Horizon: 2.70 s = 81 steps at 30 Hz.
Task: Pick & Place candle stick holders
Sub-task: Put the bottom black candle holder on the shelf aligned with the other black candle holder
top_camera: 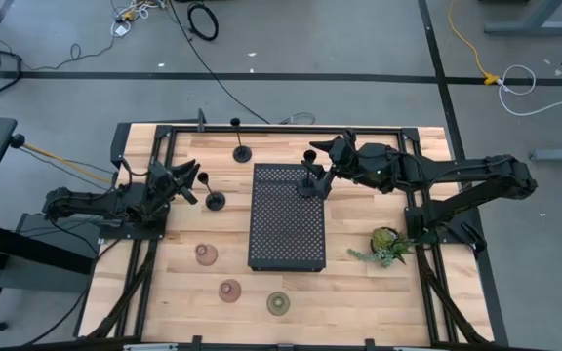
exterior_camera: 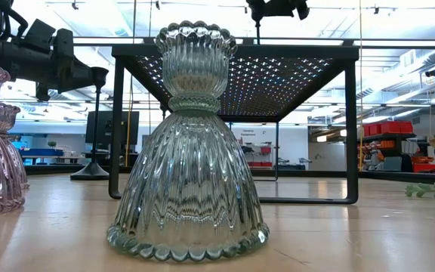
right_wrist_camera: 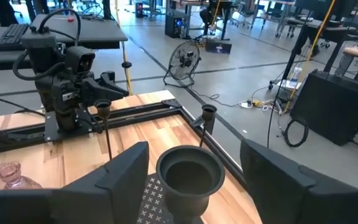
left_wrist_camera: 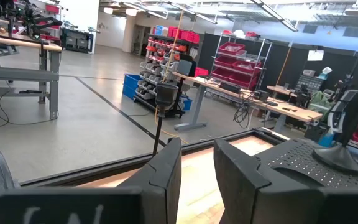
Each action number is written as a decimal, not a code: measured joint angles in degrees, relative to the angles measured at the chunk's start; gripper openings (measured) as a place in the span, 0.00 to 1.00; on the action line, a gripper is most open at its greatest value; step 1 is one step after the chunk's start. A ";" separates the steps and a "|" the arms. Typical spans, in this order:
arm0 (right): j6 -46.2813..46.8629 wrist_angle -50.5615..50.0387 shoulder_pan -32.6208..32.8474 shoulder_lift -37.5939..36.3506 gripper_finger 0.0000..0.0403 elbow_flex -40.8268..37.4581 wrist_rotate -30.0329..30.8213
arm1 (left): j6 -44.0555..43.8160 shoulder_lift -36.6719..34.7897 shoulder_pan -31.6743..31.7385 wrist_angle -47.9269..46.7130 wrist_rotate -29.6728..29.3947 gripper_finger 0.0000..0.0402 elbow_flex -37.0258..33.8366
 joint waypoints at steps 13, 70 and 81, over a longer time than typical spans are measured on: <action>-4.87 2.12 0.29 -5.21 0.66 0.00 1.07 | -0.04 0.00 0.00 -1.95 0.00 0.25 0.00; -4.40 -5.90 0.23 -10.91 0.66 0.00 8.44 | -7.63 9.73 -0.09 -28.70 15.33 0.67 12.17; -3.81 -5.90 0.23 -10.91 0.66 0.00 8.37 | -2.86 23.50 -0.10 -15.23 15.81 0.47 12.20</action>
